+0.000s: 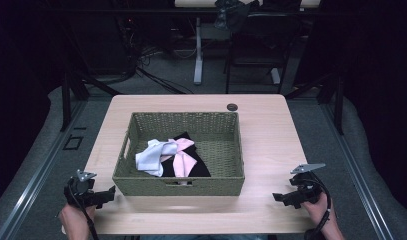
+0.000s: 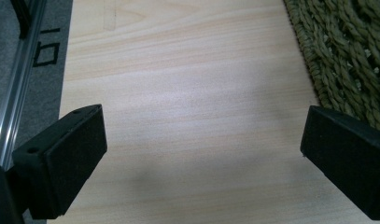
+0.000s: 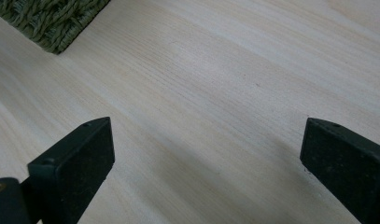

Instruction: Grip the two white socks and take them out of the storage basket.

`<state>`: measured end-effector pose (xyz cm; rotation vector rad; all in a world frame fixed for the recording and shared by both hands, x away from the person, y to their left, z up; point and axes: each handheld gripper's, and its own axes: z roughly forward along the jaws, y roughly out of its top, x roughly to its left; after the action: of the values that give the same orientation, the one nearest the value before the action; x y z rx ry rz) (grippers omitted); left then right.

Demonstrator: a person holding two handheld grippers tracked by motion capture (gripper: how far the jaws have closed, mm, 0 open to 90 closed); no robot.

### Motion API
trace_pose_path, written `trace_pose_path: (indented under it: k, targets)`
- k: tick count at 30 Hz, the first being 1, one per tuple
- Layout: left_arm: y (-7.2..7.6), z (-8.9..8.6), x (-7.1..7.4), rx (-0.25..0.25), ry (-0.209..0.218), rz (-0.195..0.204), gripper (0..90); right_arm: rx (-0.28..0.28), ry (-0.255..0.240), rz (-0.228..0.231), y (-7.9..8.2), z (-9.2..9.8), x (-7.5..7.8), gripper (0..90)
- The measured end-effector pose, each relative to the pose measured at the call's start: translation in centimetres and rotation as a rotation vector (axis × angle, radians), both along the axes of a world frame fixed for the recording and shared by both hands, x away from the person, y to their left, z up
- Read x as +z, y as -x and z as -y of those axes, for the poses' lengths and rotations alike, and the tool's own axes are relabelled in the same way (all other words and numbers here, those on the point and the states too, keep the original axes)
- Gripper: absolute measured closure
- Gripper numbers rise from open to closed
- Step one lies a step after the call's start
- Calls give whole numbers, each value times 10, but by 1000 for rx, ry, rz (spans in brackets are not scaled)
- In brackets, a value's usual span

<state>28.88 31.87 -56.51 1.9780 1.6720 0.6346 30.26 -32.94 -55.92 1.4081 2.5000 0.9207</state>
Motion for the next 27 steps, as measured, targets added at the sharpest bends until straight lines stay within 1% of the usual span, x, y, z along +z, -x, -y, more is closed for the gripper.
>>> trace_pose_path:
  k: [2, 9, 10, 13, 18, 25, 26, 27]
  targets:
    - [0, 0, 0, -2, 0, -6, 6, 1, -3, 0, 0, 0, 0, 24]
    - [-1, 0, 0, -1, -2, -4, 5, 1, -1, -1, 0, 0, 0, 24]
    - [0, 0, 1, -2, 1, -7, 5, 2, 2, -2, 0, 0, 0, 24]
    - [0, -1, 2, -1, 4, 1, 5, 6, 9, -1, 0, -1, 0, 24]
    - [1, -5, 5, 2, 6, -8, 5, 9, 7, 2, 0, -2, 0, 24]
    - [3, -7, 15, 1, -2, 0, 4, 3, 9, -1, 0, -1, -1, 24]
    - [3, -8, 17, 1, -4, 7, 4, 3, 9, -2, 0, -1, -1, 24]
    - [3, -10, 23, 2, 15, 15, 4, 3, 11, -4, 0, -1, -1, 24]
